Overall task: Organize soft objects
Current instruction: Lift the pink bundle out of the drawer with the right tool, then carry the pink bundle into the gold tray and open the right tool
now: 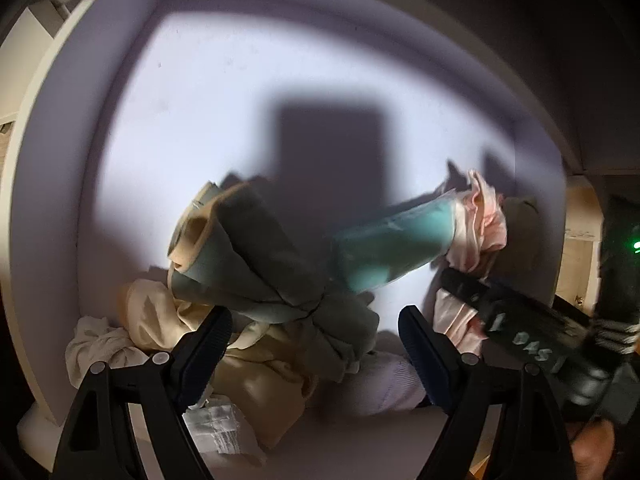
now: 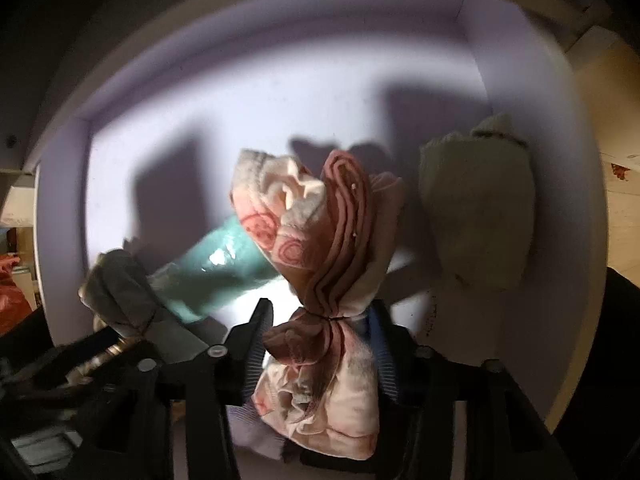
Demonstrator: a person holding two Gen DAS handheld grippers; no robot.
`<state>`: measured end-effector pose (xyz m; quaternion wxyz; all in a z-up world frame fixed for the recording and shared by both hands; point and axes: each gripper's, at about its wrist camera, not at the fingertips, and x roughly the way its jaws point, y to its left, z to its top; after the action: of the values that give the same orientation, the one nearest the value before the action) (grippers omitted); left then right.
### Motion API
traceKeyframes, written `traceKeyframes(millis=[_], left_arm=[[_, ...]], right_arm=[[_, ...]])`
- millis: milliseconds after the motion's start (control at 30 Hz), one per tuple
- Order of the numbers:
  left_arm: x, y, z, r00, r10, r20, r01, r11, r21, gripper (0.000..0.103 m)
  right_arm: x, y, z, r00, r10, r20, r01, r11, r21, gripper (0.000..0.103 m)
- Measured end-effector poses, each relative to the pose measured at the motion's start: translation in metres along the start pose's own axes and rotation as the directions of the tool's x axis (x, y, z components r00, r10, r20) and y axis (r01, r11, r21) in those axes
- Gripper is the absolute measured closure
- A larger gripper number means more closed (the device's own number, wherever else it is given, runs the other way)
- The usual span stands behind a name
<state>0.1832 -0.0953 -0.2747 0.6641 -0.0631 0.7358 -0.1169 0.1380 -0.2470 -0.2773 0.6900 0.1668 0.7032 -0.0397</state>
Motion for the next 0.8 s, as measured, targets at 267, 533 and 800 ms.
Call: traceKeyframes(millis=[267, 533, 800], left_arm=[[0.007, -0.004, -0.002, 0.985, 0.171, -0.009, -0.170, 0.983, 0.067, 0.016], [0.003, 0.005, -0.001, 0.990, 0.142, -0.007, -0.141, 0.989, 0.048, 0.016], [-0.004, 0.020, 0.000, 0.998, 0.063, -0.002, -0.063, 0.998, 0.032, 0.016]], right_arm=[[-0.034, -0.001, -0.014, 0.998, 0.045, 0.043, -0.044, 0.999, -0.014, 0.070], [-0.100, -0.005, -0.047, 0.989, 0.102, 0.106, -0.095, 0.993, -0.069, 0.070], [-0.167, 0.000, -0.072, 0.977, 0.146, 0.158, -0.124, 0.982, -0.140, 0.070]])
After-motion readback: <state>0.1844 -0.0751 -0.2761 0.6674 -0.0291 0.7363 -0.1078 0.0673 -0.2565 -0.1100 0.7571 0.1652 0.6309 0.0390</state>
